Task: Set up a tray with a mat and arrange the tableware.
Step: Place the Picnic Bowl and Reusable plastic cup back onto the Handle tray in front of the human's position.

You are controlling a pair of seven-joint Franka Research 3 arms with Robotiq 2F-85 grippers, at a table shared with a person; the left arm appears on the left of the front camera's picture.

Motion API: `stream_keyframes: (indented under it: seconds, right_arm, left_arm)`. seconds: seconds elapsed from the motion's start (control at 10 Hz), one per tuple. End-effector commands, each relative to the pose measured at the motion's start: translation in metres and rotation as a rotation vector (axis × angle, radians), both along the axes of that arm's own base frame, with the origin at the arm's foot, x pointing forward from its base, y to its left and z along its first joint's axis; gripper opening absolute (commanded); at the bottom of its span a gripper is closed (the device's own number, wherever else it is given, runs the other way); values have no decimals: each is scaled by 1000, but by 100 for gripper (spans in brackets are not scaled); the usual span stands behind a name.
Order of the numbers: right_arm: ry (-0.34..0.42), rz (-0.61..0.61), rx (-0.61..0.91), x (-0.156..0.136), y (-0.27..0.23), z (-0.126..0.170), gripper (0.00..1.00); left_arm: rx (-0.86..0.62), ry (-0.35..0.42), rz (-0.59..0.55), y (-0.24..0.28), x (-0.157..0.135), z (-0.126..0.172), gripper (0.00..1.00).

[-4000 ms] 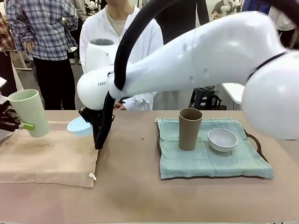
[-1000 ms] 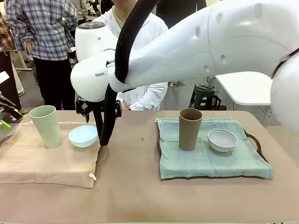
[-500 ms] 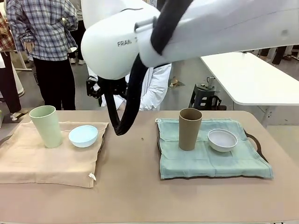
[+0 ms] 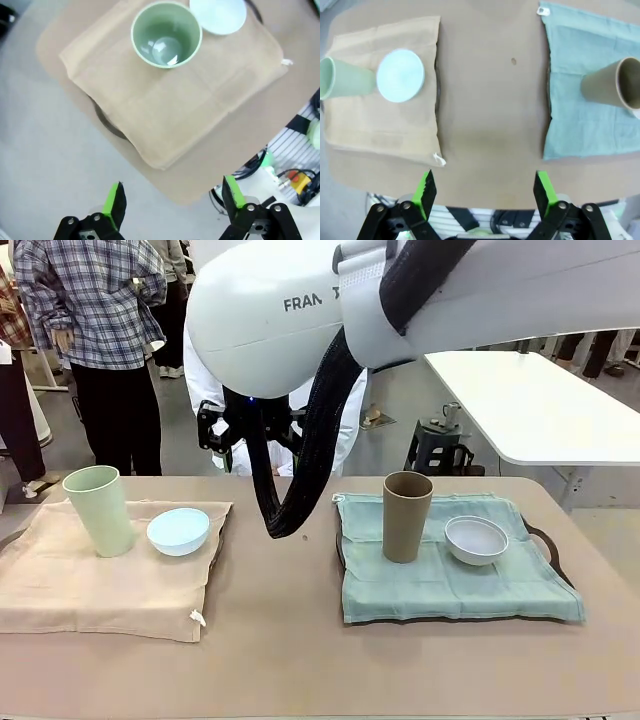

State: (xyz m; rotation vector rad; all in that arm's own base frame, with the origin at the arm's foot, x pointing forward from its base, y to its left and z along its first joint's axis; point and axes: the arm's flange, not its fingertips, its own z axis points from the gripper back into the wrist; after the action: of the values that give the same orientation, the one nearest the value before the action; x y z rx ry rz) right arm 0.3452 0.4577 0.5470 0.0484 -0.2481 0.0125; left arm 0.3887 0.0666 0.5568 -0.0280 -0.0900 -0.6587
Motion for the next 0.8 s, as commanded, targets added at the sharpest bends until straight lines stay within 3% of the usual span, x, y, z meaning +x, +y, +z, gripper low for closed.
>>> stream_keyframes:
  seconds: [0.0,0.7]
  right_arm:
    - [-18,-45,15,-1,2,5,100]
    - [-18,-45,15,-1,2,5,100]
  left_arm:
    - [33,-74,5,12,11,-11,100]
    - [33,-74,5,12,11,-11,100]
